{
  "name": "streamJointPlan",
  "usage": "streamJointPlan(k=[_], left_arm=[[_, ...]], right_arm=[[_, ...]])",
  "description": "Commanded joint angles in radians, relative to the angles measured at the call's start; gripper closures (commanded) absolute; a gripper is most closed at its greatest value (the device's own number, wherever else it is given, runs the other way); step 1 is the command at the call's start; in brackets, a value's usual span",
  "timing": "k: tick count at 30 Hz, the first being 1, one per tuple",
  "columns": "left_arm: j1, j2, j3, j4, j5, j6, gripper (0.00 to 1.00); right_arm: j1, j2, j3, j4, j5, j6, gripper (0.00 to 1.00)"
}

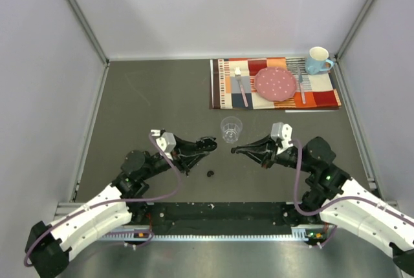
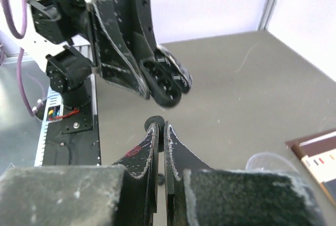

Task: Insert the wireless bluetooth earbuds into the charging case
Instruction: Place the earbud in the charging case.

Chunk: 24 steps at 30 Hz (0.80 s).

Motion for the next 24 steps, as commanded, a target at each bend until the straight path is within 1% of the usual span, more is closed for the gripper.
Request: streamJointPlan(k=[1, 2, 7, 10, 14, 16, 24], left_arm=[[-0.003, 0.029, 0.03, 0.128, 0.101, -0.021, 1.0], [-0.001, 0.044, 0.032, 0.154, 0.119, -0.024, 1.0], [-0.003, 0.094, 0.059, 0.177, 0.214, -0.014, 1.0], [-0.003, 0.106, 0.075, 0.191, 0.236, -0.015, 1.0], [-0.003, 0.114, 0.078, 0.237, 0.268, -0.027, 1.0], [-0.003, 0.117, 0.084, 0.238, 0.274, -0.03, 1.0], [-0.003, 0.137, 0.085, 0.24, 0.296, -0.046, 1.0]], right_arm=[[0.009, 0.023, 0.092, 0.029, -0.129, -0.095, 1.0], [0.009, 0.042, 0.1, 0.043, -0.161, -0.091, 1.0], [0.009, 0.098, 0.12, 0.141, -0.239, -0.063, 1.0], [0.009, 0.119, 0.126, 0.184, -0.278, -0.051, 1.0], [0.009, 0.138, 0.126, 0.208, -0.292, -0.049, 1.0], [0.009, 0.141, 0.126, 0.213, -0.29, -0.024, 1.0], [0.009, 0.152, 0.12, 0.265, -0.284, -0.013, 1.0]])
